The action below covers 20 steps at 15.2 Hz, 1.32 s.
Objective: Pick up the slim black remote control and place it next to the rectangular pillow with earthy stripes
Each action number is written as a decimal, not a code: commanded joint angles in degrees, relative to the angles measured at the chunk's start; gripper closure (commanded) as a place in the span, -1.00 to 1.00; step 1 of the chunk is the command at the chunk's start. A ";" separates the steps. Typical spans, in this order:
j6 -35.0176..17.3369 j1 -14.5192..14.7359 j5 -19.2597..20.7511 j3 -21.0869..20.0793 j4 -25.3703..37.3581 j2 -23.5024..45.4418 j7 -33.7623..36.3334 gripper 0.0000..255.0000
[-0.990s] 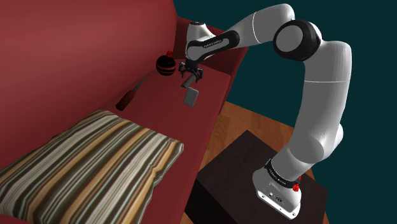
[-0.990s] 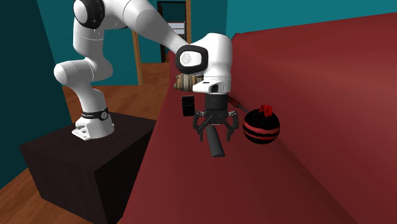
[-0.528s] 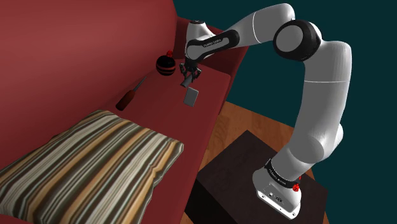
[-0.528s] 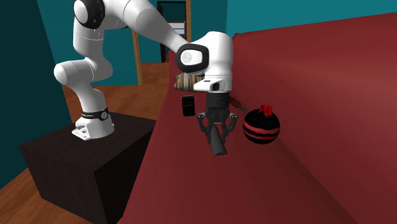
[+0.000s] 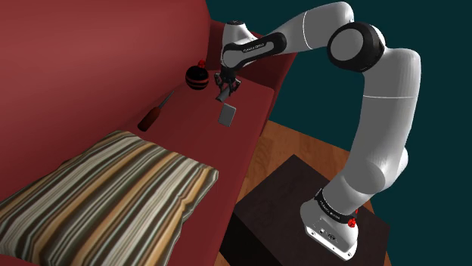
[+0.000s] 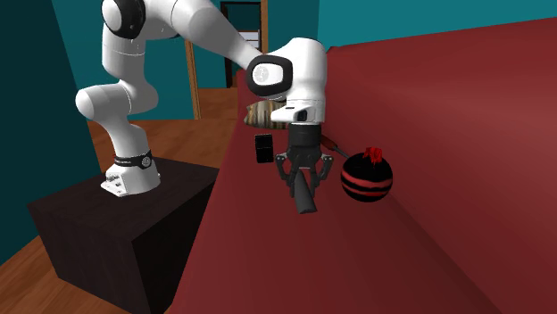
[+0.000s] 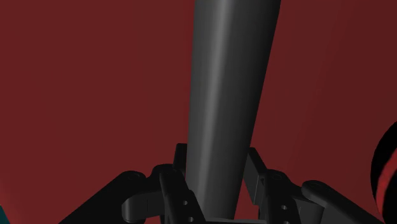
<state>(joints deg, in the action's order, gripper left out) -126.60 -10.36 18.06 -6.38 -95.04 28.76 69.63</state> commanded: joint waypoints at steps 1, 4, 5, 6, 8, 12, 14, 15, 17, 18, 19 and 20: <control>0.97 -0.14 -0.27 -0.10 0.15 -0.83 -0.40 1.00; 2.74 -0.20 -0.67 -0.29 0.95 -1.85 -0.93 1.00; 3.34 -0.21 -0.80 -0.34 1.25 -2.17 -1.11 1.00; 3.94 -0.23 -0.92 -0.40 1.56 -2.49 -1.28 1.00; 5.16 -0.25 -1.17 -0.50 2.22 -3.08 -1.63 1.00; 7.66 -0.28 -1.64 -0.68 3.72 -4.15 -2.31 1.00; 8.94 -0.28 -1.86 -0.76 4.56 -4.62 -2.64 1.00; 9.58 -0.28 -1.96 -0.79 5.00 -4.84 -2.81 1.00; 10.89 -0.27 -2.16 -0.86 5.94 -5.25 -3.13 1.00; 11.55 -0.26 -2.25 -0.90 6.43 -5.43 -3.30 1.00; 12.22 -0.25 -2.35 -0.93 6.94 -5.61 -3.46 1.00; 12.89 -0.24 -2.43 -0.96 7.46 -5.77 -3.62 1.00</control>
<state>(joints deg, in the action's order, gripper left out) -114.51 -10.60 15.72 -7.31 -88.27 23.11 66.22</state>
